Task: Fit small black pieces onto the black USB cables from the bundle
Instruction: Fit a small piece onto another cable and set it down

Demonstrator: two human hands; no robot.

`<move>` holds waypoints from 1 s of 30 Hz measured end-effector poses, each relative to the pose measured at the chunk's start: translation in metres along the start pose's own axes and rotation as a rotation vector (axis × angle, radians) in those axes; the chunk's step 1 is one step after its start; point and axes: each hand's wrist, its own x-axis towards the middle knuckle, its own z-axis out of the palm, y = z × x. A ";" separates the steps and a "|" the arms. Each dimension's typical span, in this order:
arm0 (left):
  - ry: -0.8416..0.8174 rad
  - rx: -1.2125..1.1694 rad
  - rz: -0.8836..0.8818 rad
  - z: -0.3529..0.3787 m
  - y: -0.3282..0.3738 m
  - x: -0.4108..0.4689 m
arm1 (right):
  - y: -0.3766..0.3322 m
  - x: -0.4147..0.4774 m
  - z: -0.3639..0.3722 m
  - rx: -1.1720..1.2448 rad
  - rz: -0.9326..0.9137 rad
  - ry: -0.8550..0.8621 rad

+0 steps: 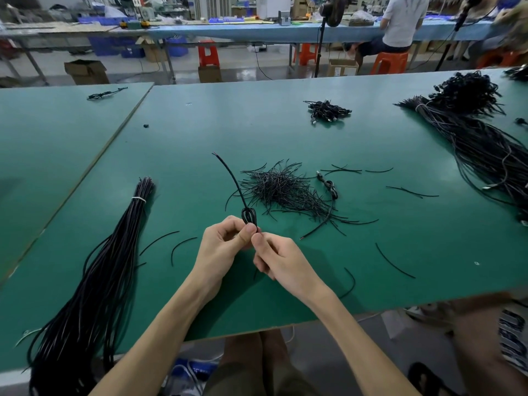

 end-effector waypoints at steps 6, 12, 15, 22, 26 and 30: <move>0.010 -0.017 -0.043 0.002 0.004 -0.001 | 0.004 0.000 0.000 0.021 -0.012 0.024; 0.024 0.054 -0.058 0.007 0.002 -0.002 | 0.002 0.000 0.000 0.071 -0.028 0.113; 0.156 0.131 -0.041 0.006 0.004 -0.002 | 0.005 0.001 -0.004 0.097 -0.031 0.221; 0.073 1.310 0.816 -0.022 0.016 0.005 | 0.011 0.003 -0.002 -0.003 -0.054 0.212; -0.247 1.461 0.763 -0.030 0.020 0.012 | 0.011 0.002 -0.004 -0.013 -0.082 0.184; -0.336 1.352 0.672 -0.031 0.030 0.011 | 0.010 0.001 -0.005 0.066 -0.085 0.187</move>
